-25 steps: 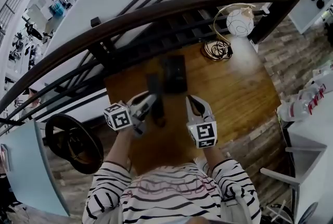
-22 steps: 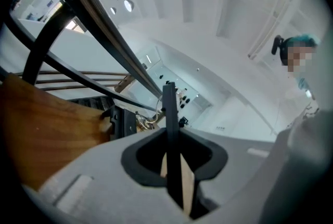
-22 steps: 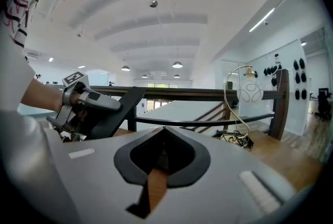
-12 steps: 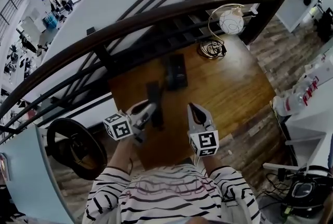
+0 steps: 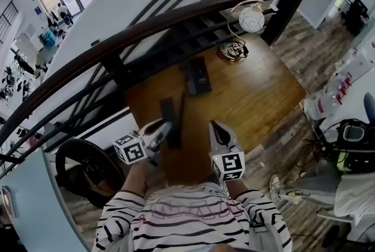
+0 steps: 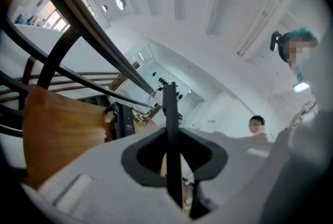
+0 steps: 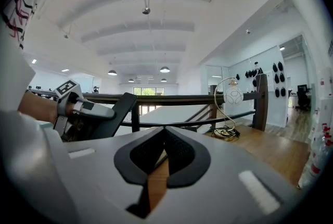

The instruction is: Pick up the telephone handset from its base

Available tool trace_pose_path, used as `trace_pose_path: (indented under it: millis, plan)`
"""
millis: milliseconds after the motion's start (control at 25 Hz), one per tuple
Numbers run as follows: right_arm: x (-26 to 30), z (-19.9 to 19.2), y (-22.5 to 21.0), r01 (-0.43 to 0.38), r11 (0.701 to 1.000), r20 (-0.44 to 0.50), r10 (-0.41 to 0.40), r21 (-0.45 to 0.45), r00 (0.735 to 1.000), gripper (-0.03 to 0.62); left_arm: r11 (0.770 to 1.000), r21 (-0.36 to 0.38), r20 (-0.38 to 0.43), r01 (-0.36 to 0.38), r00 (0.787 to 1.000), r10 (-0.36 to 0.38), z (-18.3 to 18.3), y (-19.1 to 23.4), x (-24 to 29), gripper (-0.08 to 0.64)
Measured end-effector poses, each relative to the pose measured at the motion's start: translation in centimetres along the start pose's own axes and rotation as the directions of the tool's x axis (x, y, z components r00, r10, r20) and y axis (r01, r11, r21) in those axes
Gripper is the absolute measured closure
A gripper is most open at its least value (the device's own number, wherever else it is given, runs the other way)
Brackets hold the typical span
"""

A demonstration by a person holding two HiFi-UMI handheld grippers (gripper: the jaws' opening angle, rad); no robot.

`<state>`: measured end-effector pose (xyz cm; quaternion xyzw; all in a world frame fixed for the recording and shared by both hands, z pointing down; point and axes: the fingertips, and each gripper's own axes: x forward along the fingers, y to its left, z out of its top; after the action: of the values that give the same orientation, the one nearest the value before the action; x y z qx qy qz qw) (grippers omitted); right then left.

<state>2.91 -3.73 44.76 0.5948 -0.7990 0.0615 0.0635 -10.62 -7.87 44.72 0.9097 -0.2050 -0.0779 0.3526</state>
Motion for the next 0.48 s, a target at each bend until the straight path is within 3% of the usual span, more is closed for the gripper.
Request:
trace_pose_path:
  millis: [480]
  plan:
    - [-5.1,-0.3,5.6,0.086,0.996,0.014,-0.086,-0.005,0.996,0.592,0.999,0.001,-0.005,0.05,0.999,-0.05,-1.7,-2.2,-6.2,0.486]
